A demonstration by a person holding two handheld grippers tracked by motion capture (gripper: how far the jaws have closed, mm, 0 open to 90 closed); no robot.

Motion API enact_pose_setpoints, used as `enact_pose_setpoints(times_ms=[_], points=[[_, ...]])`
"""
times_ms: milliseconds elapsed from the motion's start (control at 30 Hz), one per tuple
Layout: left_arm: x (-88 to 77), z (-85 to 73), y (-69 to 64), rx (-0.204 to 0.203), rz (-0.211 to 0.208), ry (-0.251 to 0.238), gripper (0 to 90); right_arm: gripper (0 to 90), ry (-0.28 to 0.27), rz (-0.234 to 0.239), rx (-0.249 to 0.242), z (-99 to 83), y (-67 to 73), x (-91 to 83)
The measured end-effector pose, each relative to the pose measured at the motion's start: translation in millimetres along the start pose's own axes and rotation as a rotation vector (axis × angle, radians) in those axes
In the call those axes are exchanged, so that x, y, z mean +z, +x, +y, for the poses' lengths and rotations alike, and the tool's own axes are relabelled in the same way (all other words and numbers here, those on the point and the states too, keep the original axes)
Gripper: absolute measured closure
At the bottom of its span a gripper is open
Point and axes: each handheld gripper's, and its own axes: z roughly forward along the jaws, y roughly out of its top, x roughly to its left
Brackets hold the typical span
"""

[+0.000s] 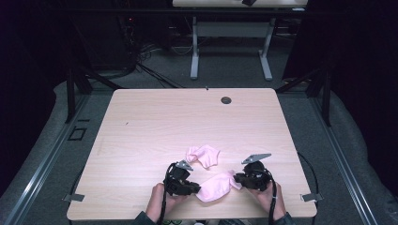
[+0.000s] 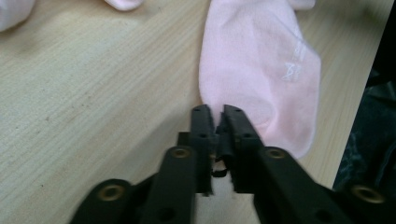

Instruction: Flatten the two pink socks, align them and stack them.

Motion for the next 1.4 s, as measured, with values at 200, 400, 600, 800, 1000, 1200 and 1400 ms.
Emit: enact_pose_setpoints(times_ms=[200, 400, 600, 800, 1000, 1200, 1400], points=[[-1.9, -0.2, 1.8, 0.042, -0.008, 0.025, 88.7, 84.2, 0.026, 0.016, 0.021, -4.1, 6.6, -12.3], [-10.0, 1.9, 17.8, 0.053, 0.025, 0.021, 88.5, 83.5, 0.085, 0.040, -0.015, -10.3, 20.1, -11.4], [-16.8, -3.6, 30.1, 0.022, 0.041, -0.002, 80.6, 76.3, 0.062, -0.007, 0.015, -7.9, 13.6, -10.5], [-29.9, -6.4, 37.3, -0.025, 0.051, -0.061, 50.3, 65.9, 0.050, -0.010, 0.007, -3.1, 8.9, -11.3], [-49.2, -1.3, 50.1, -0.064, 0.079, -0.142, 30.1, 56.7, 0.003, 0.001, -0.009, 9.9, 6.1, -12.9], [-62.9, 17.1, 69.7, -0.103, 0.170, -0.183, 22.4, 42.5, -0.049, 0.011, -0.010, 40.6, -4.2, -4.9], [-53.9, 39.4, 88.8, -0.117, 0.217, -0.172, 30.4, 45.6, -0.037, 0.045, -0.006, 74.6, -8.2, 22.9]])
